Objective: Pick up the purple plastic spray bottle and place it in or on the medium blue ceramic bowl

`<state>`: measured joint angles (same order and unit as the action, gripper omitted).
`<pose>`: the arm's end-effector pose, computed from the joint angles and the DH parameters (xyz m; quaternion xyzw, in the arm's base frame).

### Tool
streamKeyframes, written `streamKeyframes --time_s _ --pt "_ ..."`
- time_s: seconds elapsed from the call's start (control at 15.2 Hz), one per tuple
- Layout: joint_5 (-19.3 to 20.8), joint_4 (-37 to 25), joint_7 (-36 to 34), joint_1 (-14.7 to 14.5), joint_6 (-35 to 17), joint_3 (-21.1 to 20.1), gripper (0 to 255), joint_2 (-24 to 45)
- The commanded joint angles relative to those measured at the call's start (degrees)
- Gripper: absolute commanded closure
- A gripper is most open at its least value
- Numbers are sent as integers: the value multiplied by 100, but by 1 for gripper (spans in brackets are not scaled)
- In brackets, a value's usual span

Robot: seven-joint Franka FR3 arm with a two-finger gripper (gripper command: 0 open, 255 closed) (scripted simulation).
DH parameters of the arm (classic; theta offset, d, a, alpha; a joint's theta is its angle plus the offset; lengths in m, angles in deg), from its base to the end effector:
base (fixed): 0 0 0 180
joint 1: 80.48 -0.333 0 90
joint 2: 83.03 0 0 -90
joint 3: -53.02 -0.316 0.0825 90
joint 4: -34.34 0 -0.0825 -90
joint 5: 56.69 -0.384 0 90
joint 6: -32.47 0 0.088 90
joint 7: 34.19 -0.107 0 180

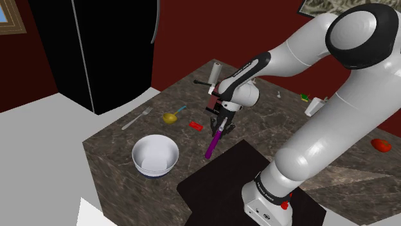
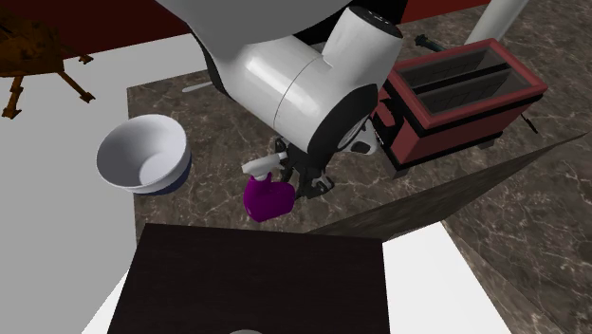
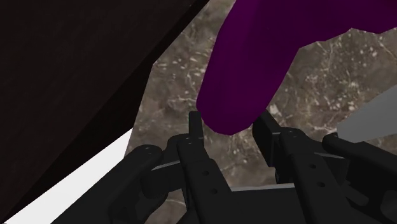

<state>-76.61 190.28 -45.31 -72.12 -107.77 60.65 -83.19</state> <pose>0.3563 -0.1018 0.2062 -0.9143 0.3713 0.1292 0.0974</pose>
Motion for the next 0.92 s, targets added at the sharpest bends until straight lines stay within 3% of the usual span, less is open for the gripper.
streamKeyframes --time_s 0.0,0.86 --pt "60 10 -58 4 89 4 255 -95" --pt "639 -99 -634 136 1264 7 255 -1239"
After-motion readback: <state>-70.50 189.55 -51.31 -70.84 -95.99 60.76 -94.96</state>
